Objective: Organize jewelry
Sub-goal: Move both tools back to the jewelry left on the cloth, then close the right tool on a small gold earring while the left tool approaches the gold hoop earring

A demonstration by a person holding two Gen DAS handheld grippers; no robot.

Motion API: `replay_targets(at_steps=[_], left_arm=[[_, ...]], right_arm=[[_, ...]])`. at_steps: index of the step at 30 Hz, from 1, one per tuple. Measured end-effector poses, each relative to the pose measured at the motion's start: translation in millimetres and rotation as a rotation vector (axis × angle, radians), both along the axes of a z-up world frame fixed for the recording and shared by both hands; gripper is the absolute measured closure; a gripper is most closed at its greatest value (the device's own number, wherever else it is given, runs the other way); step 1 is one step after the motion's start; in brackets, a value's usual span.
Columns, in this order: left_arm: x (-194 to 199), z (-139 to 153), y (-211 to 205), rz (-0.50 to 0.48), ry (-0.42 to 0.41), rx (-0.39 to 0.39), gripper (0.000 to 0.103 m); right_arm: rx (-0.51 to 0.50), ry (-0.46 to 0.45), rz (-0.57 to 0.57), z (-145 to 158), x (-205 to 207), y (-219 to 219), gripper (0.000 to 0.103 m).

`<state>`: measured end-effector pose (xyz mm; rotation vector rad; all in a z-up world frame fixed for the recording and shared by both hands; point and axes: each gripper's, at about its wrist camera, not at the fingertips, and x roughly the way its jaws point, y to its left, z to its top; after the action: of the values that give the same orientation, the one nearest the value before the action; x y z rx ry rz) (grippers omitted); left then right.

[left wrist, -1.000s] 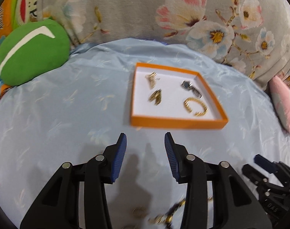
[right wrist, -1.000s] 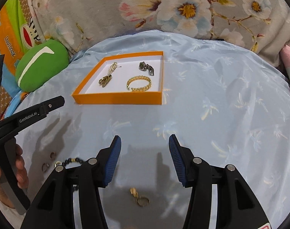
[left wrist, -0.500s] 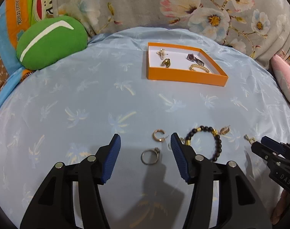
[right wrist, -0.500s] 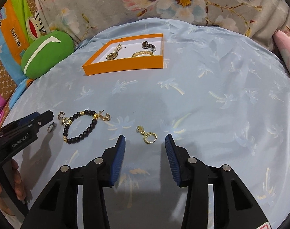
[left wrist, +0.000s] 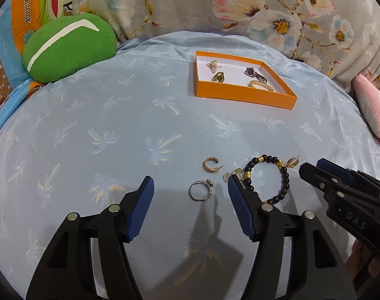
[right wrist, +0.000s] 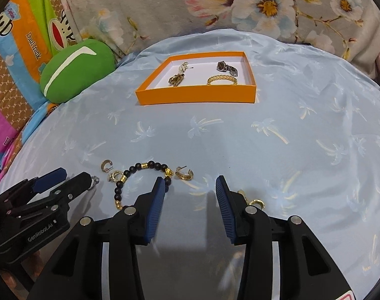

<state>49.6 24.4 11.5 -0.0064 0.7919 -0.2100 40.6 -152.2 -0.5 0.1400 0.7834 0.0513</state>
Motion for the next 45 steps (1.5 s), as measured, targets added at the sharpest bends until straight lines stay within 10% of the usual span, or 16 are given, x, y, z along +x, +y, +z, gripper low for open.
replay_targets(at_steps=[11, 45], left_arm=[[3, -4, 5, -0.014, 0.042, -0.04, 0.044], [45, -10, -21, -0.081, 0.068, 0.061, 0.047]], right_arm=[[0.042, 0.061, 0.005, -9, 24, 1, 0.086], [0.068, 0.034, -0.031, -6, 7, -14, 0.087]])
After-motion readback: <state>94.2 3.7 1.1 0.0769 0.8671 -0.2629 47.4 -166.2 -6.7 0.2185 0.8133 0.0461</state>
